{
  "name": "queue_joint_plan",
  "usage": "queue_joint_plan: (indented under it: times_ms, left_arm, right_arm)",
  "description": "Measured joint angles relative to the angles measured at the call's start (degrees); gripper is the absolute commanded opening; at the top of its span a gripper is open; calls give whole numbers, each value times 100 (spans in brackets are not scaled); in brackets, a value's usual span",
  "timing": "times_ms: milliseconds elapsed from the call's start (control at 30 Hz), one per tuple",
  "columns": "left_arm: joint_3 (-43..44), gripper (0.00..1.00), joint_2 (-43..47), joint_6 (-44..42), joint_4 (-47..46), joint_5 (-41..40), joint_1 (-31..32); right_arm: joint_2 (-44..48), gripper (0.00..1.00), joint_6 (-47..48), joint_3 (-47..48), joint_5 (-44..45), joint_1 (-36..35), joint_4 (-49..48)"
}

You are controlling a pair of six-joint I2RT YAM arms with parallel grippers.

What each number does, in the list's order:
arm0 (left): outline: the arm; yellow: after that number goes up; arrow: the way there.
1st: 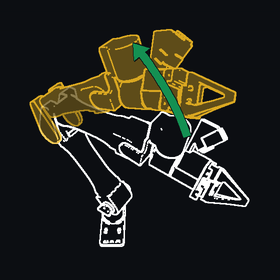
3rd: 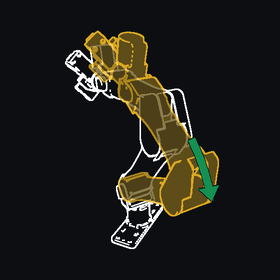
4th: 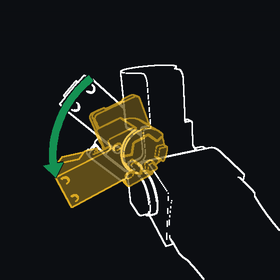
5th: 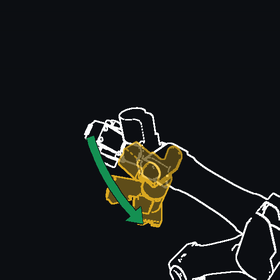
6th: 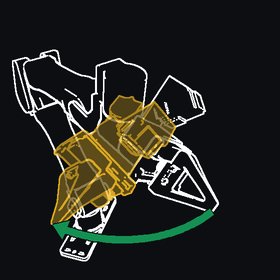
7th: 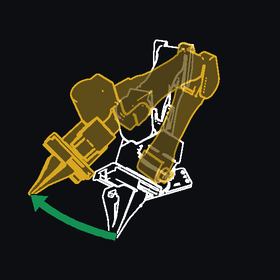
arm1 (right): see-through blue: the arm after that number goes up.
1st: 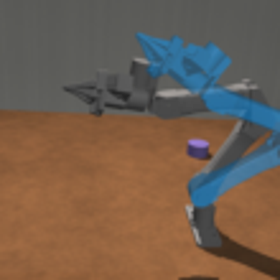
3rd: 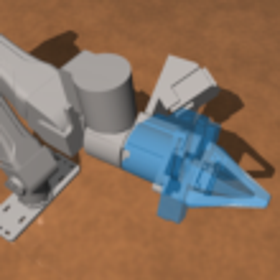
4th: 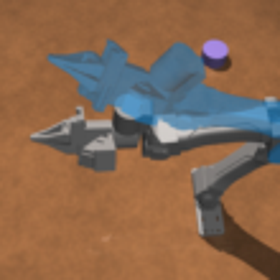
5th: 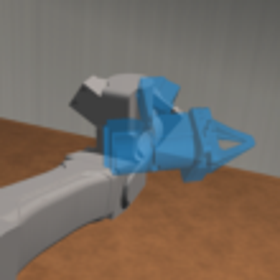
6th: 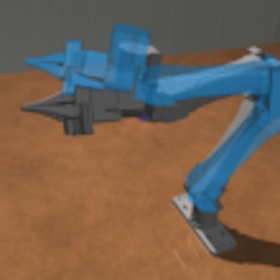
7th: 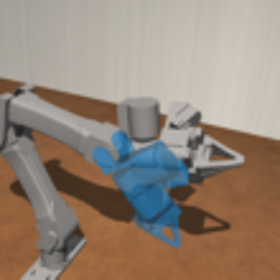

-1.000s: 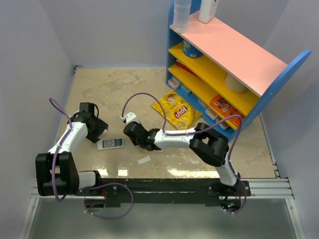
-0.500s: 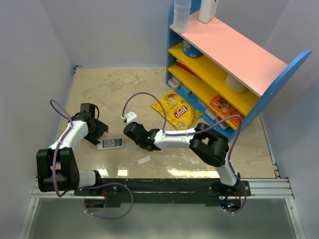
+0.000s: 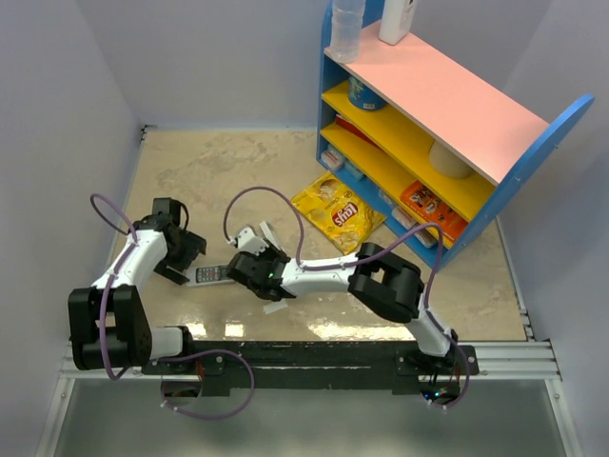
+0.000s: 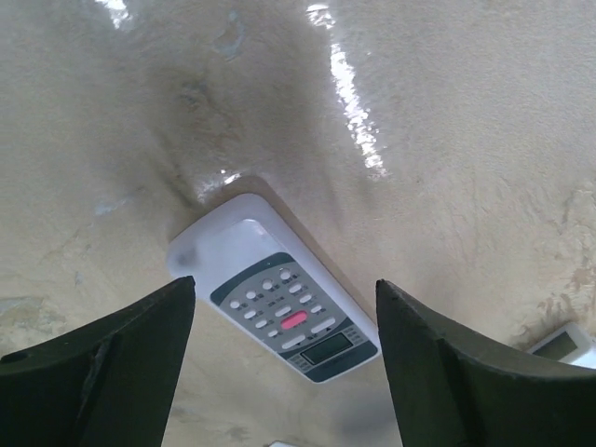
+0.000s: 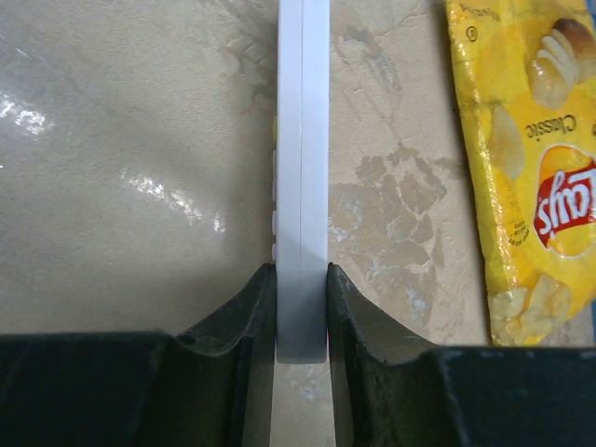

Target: Unload the batteries from the remote control

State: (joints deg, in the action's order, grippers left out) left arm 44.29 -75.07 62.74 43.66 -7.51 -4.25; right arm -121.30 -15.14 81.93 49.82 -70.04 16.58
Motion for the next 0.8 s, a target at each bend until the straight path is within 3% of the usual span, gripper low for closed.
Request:
queue_joint_plan:
  times_ms: [133, 233, 567, 667, 800]
  left_arm:
    - [0, 83, 13, 236, 238, 39, -22]
    - [-4, 83, 13, 393, 326, 114, -24]
    - [-33, 83, 11, 887, 461, 179, -24]
    - [-46, 84, 9, 992, 522, 138, -26]
    - [109, 84, -61, 931, 643, -98, -96]
  right_arm:
    - [-247, 39, 44, 177, 317, -221, 103]
    - [-258, 47, -37, 170, 81, -343, 116]
    - [229, 61, -313, -271, -581, -389, -7]
    - [706, 68, -190, -662, -1110, -319, -251]
    - [1473, 75, 282, -1150, -2540, 9, -1075]
